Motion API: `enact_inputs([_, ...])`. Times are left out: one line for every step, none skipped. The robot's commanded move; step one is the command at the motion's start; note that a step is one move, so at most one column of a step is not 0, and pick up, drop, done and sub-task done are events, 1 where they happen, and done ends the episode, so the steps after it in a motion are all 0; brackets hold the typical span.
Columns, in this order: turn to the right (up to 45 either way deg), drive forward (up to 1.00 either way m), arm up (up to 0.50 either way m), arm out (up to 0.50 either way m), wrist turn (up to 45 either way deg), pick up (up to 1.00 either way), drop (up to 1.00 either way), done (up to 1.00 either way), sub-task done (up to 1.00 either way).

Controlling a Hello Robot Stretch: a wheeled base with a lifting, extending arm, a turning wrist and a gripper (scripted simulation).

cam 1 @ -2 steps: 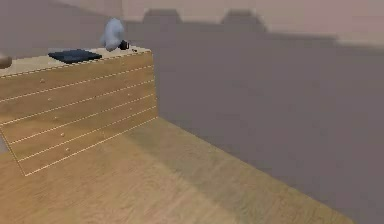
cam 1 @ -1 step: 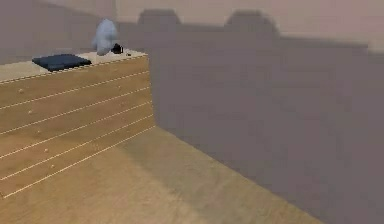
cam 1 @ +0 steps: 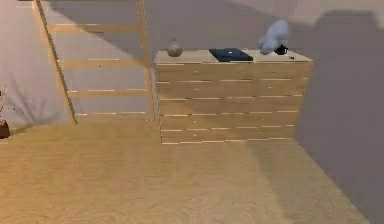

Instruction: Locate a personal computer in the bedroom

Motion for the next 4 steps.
enact_inputs([0.0, 1.0, 0.0, 0.0, 0.0, 0.0, 0.0, 0.0, 0.0])
enact_inputs([0.0, 0.5, 0.0, 0.0, 0.0, 0.0, 0.0, 0.0, 0.0])
enact_inputs([27.0, 0.0, 0.0, 0.0, 0.0, 0.0, 0.0, 0.0, 0.0])
enact_inputs([0.0, 0.0, 0.0, 0.0, 0.0, 0.0, 0.0, 1.0, 0.0])
